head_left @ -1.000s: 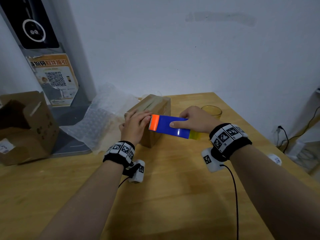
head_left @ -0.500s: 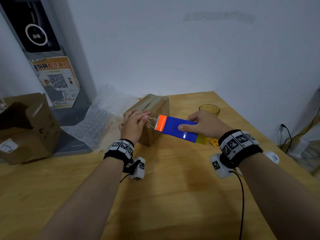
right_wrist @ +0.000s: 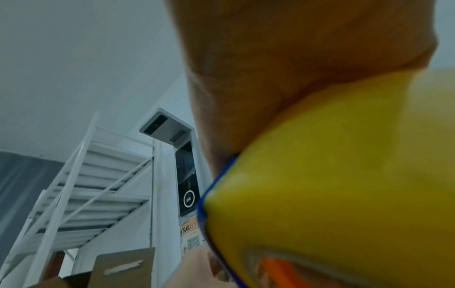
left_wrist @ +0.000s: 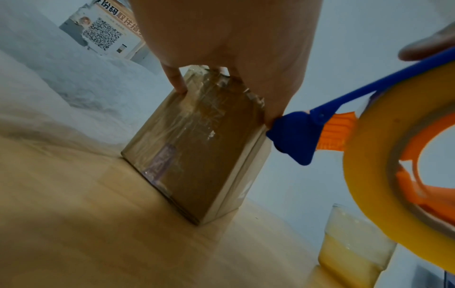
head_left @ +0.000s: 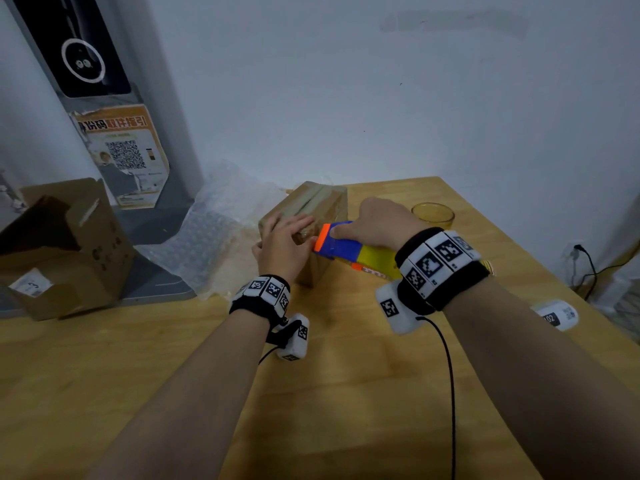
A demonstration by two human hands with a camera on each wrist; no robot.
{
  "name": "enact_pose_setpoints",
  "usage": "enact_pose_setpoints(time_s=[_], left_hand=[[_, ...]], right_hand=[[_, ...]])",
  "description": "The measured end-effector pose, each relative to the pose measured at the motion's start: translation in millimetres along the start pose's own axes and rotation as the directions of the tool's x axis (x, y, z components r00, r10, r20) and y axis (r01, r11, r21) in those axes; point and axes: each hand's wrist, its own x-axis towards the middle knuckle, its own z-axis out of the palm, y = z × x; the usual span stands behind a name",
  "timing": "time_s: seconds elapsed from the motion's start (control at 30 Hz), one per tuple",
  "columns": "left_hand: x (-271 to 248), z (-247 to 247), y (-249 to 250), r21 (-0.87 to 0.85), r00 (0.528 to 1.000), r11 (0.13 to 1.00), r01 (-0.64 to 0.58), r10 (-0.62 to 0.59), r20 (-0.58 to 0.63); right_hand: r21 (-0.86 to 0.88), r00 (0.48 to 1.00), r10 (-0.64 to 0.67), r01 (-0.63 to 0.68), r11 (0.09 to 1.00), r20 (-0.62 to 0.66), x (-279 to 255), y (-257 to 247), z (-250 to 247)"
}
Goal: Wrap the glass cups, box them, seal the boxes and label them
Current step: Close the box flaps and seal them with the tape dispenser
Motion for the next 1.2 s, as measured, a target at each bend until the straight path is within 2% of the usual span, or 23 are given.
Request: enact_pose_setpoints(time_s=[0.33,0.7,0.87,0.97,1.07,1.13,1.2], left_hand=[[-5,-1,7,0.012,1.000,1.000,0.025,-0.025,-0.018],[-8,-4,19,0.048,0.998,0.997,0.066,-0.066,-0.006],[-10,0,21,0.030,0.996,0.997,0.075,-0.074,-0.040],[-11,-1,19,0.046,0.999,0.998,0.053,-0.053,-0.004],[-11,-5,19,0.067,0.998,0.997,0.031,-0.034,0.044],[-11,-11,22,0.018,0.998,0.999,0.034,-0.035,0.043],[-11,-18,22,-0.111,0.999,0.993,0.037,-0.038,-0.008]], right_hand=[[0.084,0.996,0.051,-0.057,0.995,0.070,-5,-10,-11],[-0.007,0.994,0.075,-0.074,0.997,0.076,-3,-20,-12],[-0.063,0.973,0.224,-0.221,0.973,0.056,4,14,13],[0.025,0.955,0.296,-0.296,0.955,-0.003,2,41,29],[0.069,0.950,0.309,-0.305,0.950,-0.052,1,55,42],[0.069,0.949,0.313,-0.310,0.948,-0.033,2,57,52],[0.032,0.951,0.310,-0.310,0.950,-0.006,3,56,62]])
